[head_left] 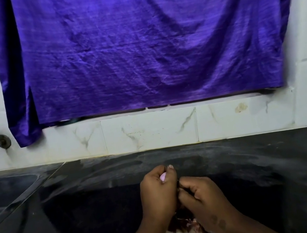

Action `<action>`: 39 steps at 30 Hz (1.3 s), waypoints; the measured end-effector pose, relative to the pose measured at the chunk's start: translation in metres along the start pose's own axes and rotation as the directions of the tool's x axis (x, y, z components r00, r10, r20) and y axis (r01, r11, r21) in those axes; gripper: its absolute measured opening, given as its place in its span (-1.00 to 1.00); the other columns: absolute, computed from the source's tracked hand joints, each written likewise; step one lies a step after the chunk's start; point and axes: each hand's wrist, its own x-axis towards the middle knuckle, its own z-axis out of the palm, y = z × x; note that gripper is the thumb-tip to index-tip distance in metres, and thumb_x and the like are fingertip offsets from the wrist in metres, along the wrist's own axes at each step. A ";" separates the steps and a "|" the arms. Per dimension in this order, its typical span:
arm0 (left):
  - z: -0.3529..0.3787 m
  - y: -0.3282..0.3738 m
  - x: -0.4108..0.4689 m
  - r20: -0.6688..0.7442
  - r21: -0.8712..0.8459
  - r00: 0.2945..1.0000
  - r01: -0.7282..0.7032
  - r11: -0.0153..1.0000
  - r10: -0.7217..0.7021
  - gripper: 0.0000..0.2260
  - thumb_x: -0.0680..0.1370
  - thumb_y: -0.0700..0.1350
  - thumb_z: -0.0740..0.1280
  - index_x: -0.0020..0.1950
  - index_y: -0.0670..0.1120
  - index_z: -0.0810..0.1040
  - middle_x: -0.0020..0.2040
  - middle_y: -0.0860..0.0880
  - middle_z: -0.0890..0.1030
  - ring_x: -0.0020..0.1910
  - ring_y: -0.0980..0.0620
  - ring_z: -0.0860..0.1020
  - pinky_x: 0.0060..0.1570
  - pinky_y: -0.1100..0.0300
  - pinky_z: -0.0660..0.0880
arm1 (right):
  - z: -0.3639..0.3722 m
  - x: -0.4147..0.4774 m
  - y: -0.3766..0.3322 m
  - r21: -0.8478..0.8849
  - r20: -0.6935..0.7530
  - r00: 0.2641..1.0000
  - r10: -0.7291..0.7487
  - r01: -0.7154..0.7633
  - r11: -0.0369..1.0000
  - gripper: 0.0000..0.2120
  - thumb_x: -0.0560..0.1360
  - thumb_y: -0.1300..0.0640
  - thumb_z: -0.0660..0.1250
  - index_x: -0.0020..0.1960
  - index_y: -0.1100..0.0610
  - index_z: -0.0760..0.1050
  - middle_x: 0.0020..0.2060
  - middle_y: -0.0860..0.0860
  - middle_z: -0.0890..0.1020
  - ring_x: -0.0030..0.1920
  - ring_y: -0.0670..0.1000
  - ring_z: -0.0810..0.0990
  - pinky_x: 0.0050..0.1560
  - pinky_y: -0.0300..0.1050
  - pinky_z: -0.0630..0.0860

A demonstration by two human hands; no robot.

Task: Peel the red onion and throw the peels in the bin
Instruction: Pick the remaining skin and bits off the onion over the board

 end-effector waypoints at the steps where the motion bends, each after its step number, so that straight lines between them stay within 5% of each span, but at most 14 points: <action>1: 0.001 0.002 0.000 -0.012 -0.004 1.000 -0.013 1.000 0.013 -0.56 0.64 -0.12 0.34 -0.43 -0.02 0.32 -0.50 0.04 0.35 -0.45 0.04 0.33 -0.37 0.07 0.31 | 0.000 -0.001 -0.002 0.039 -0.015 1.000 0.018 -0.018 0.999 -0.61 0.56 0.26 0.29 -0.27 -0.20 0.53 -0.37 -0.22 0.59 -0.33 -0.15 0.56 -0.28 -0.20 0.44; 5: -0.001 0.000 0.001 0.007 -0.028 0.999 -0.053 0.998 0.053 -0.57 0.64 -0.09 0.33 -0.39 -0.14 0.32 -0.48 0.00 0.36 -0.43 0.02 0.34 -0.35 0.07 0.31 | 0.002 -0.007 -0.011 0.132 -0.038 0.998 0.046 -0.041 0.990 -0.54 0.55 0.33 0.29 -0.27 -0.22 0.58 -0.39 -0.19 0.61 -0.35 -0.17 0.56 -0.31 -0.14 0.47; 9: -0.005 0.002 -0.004 0.039 -0.052 0.991 -0.126 0.991 0.128 -0.58 0.67 -0.15 0.32 -0.38 -0.12 0.36 -0.47 0.02 0.38 -0.42 0.04 0.36 -0.35 0.10 0.32 | 0.002 -0.006 -0.019 0.293 -0.034 0.995 0.097 -0.083 0.953 -0.64 0.57 0.38 0.27 -0.27 0.04 0.63 -0.38 -0.06 0.64 -0.36 -0.18 0.57 -0.31 -0.25 0.46; 13: -0.016 -0.007 0.015 -0.015 0.050 0.996 -0.084 0.995 0.084 -0.58 0.66 -0.13 0.33 -0.42 0.02 0.48 -0.51 0.14 0.42 -0.41 0.13 0.39 -0.37 0.21 0.34 | 0.014 -0.014 -0.040 0.360 0.008 0.999 0.031 -0.032 0.932 -0.76 0.50 0.16 0.29 -0.33 0.16 0.55 -0.46 0.13 0.59 -0.47 -0.05 0.51 -0.42 -0.11 0.41; 15: -0.015 -0.016 0.021 -0.008 -0.095 1.000 -0.028 0.995 0.028 -0.52 0.67 -0.19 0.31 -0.46 0.03 0.47 -0.52 0.12 0.43 -0.41 0.11 0.40 -0.39 0.26 0.35 | 0.016 -0.013 -0.043 0.354 -0.007 1.000 0.007 -0.004 0.935 -0.73 0.49 0.04 0.30 -0.31 0.16 0.56 -0.48 0.09 0.58 -0.48 -0.01 0.50 -0.43 -0.10 0.42; 16: -0.009 -0.010 0.018 0.020 -0.165 0.999 -0.029 0.986 0.033 -0.52 0.67 -0.23 0.30 -0.46 0.00 0.45 -0.50 0.09 0.44 -0.41 0.11 0.40 -0.38 0.26 0.36 | 0.010 -0.010 -0.038 0.371 -0.128 0.992 0.024 0.026 0.928 -0.74 0.48 0.02 0.32 -0.29 0.15 0.57 -0.47 0.04 0.59 -0.45 -0.06 0.51 -0.40 -0.15 0.43; 20: 0.002 0.002 0.000 0.087 -0.302 0.996 0.046 0.952 -0.020 -0.61 0.69 -0.28 0.21 -0.34 -0.07 0.50 -0.38 -0.10 0.43 -0.33 0.00 0.39 -0.34 0.17 0.36 | -0.009 -0.001 -0.009 0.039 -0.359 0.933 -0.027 0.045 0.998 -0.74 0.43 -0.03 0.42 -0.36 0.07 0.50 -0.48 -0.09 0.54 -0.42 -0.19 0.47 -0.36 -0.18 0.44; 23: -0.007 0.002 0.004 0.032 -0.352 0.983 0.178 0.919 -0.178 -0.64 0.72 -0.11 0.20 -0.26 -0.11 0.54 -0.41 -0.08 0.42 -0.45 0.04 0.36 -0.47 0.24 0.30 | -0.003 -0.003 0.002 -0.263 -0.255 0.967 0.003 -0.073 0.962 -0.54 0.43 -0.26 0.35 -0.41 0.05 0.34 -0.49 -0.06 0.39 -0.44 -0.10 0.41 -0.38 -0.03 0.42; 26: -0.011 0.005 0.003 0.046 -0.324 0.971 0.237 0.916 -0.235 -0.63 0.72 0.03 0.18 -0.17 -0.12 0.57 -0.43 -0.01 0.44 -0.53 0.12 0.33 -0.50 0.28 0.22 | -0.009 -0.001 0.014 -0.319 -0.240 0.969 0.064 -0.141 0.937 -0.45 0.51 -0.35 0.17 -0.47 0.01 0.34 -0.47 -0.05 0.41 -0.36 -0.11 0.45 -0.30 0.00 0.45; 30: -0.007 0.009 -0.002 0.071 -0.304 0.974 0.225 0.926 -0.214 -0.65 0.73 0.05 0.15 -0.10 -0.08 0.59 -0.40 0.10 0.54 -0.47 0.19 0.45 -0.39 0.23 0.36 | -0.016 -0.001 0.017 -0.214 -0.229 0.964 0.136 -0.186 0.959 -0.91 0.40 0.01 0.53 -0.21 -0.10 0.63 -0.29 -0.12 0.60 -0.21 -0.12 0.57 -0.23 -0.23 0.49; 34: -0.008 0.013 -0.004 0.115 -0.305 0.990 0.112 0.946 -0.080 -0.72 0.74 -0.07 0.12 -0.01 -0.14 0.55 -0.32 0.07 0.54 -0.37 0.17 0.48 -0.35 0.32 0.46 | -0.015 0.002 0.009 0.066 -0.158 0.950 0.269 -0.262 0.963 -0.76 0.55 -0.03 0.42 -0.27 -0.01 0.65 -0.35 -0.05 0.68 -0.35 -0.15 0.60 -0.20 -0.05 0.55; 39: -0.008 0.010 -0.004 0.191 -0.247 0.981 0.088 0.965 -0.040 -0.83 0.67 -0.12 0.18 0.01 -0.04 0.56 -0.15 0.00 0.56 -0.15 0.05 0.50 -0.04 0.10 0.48 | -0.014 0.002 -0.005 0.354 0.078 0.866 0.495 -0.488 0.798 -0.60 0.63 -0.16 0.24 -0.14 0.12 0.64 -0.37 0.08 0.61 -0.35 0.03 0.53 -0.26 -0.10 0.46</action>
